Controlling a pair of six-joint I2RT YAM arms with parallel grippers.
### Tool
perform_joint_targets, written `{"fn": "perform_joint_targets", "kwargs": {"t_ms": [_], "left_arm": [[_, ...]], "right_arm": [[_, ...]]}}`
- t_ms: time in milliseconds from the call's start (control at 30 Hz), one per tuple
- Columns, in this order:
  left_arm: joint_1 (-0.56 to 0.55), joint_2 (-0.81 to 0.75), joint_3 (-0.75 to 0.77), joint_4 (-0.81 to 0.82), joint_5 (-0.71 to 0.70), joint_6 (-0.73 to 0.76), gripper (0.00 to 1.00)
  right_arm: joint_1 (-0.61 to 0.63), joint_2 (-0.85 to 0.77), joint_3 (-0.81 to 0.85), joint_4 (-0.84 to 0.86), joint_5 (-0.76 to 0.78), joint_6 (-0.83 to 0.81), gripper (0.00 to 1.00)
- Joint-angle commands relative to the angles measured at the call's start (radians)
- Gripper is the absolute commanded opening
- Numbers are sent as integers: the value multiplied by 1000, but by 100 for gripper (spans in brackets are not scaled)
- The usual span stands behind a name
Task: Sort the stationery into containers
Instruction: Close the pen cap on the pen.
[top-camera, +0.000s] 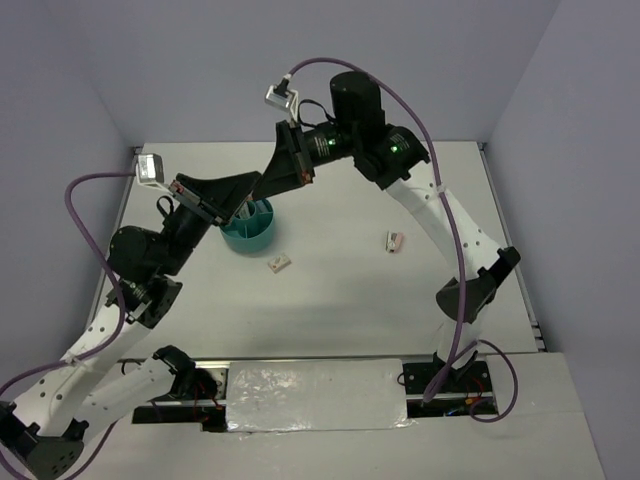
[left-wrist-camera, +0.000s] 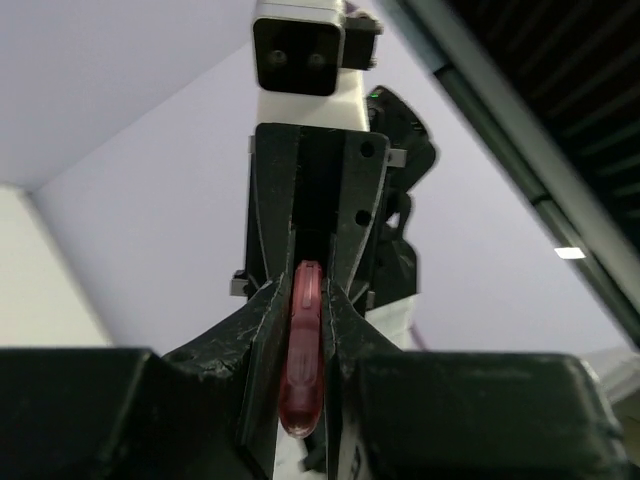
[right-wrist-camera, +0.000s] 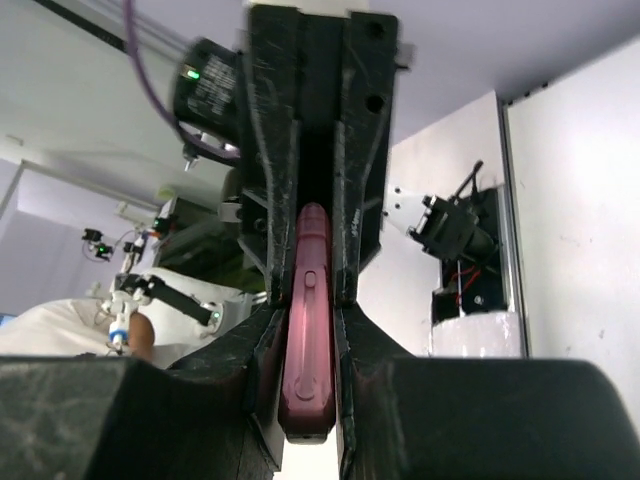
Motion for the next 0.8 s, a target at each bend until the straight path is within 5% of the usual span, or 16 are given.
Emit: {"fn": "perform_joint_targets", "kwargs": {"t_ms": [0,133,333,367,400,467,767], "left_arm": [[-88,19,13,-392,319,146,0],[13,45,158,-600,252,261,0],[168,70,227,-532,265,249,0],[186,72,230,-519,267,235,0],[193,72,242,-521,256,234,0],[207,70,255,-538,204,246,0],[273,59,324,-751,-9,277,0]], "right_arm": [[7,-31,-161,357,222,8,2],[-17,-169,-376,420,231,3,15],[-52,-281,-596,484,247,6,16],[-60,-299,-623,487,251,8,24],[-66,-306,-636,481,254,5,45],[-77,-324,-670,474,262,-3,60],[-129,-372,-826,492,279,-9,68]]}}
